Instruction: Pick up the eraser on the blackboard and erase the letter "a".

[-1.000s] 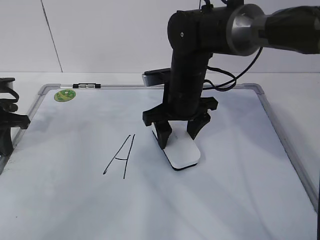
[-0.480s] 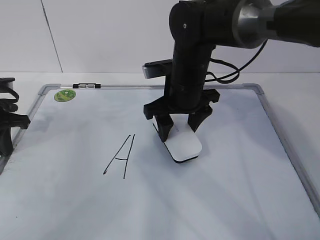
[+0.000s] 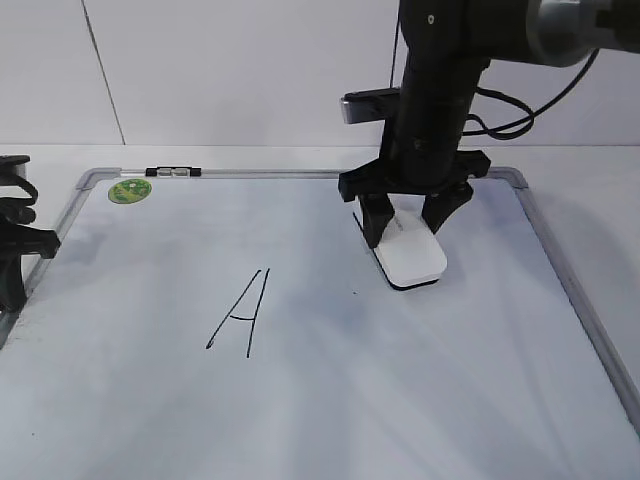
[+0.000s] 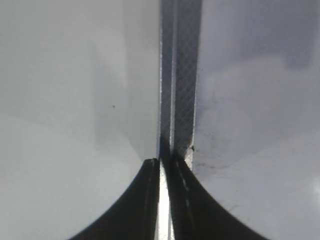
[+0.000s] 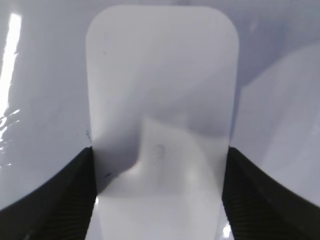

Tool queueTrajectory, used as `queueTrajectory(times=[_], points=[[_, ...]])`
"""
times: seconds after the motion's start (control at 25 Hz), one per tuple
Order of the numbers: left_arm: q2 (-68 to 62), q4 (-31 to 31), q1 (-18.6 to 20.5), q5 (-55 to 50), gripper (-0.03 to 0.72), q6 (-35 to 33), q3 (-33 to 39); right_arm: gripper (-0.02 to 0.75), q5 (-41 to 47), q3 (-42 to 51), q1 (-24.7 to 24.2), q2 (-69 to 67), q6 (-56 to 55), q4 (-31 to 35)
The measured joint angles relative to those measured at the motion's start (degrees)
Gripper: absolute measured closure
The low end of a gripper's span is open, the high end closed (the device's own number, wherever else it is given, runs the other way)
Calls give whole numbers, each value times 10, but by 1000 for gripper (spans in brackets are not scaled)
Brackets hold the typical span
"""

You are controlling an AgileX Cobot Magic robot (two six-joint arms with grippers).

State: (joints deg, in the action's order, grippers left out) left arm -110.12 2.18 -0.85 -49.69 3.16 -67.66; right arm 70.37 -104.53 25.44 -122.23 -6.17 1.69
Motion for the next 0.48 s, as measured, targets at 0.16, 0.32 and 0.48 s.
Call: queueTrajectory(times=[0.16,0.32,0.48], points=[[0,0,0,0,636,0,0,176,0,0,-9,0,0,-1],[0,0,0,0,636,0,0,176,0,0,-9,0,-1,-1],[0,0,0,0,636,0,0,176,0,0,-9,4,-3,-1]])
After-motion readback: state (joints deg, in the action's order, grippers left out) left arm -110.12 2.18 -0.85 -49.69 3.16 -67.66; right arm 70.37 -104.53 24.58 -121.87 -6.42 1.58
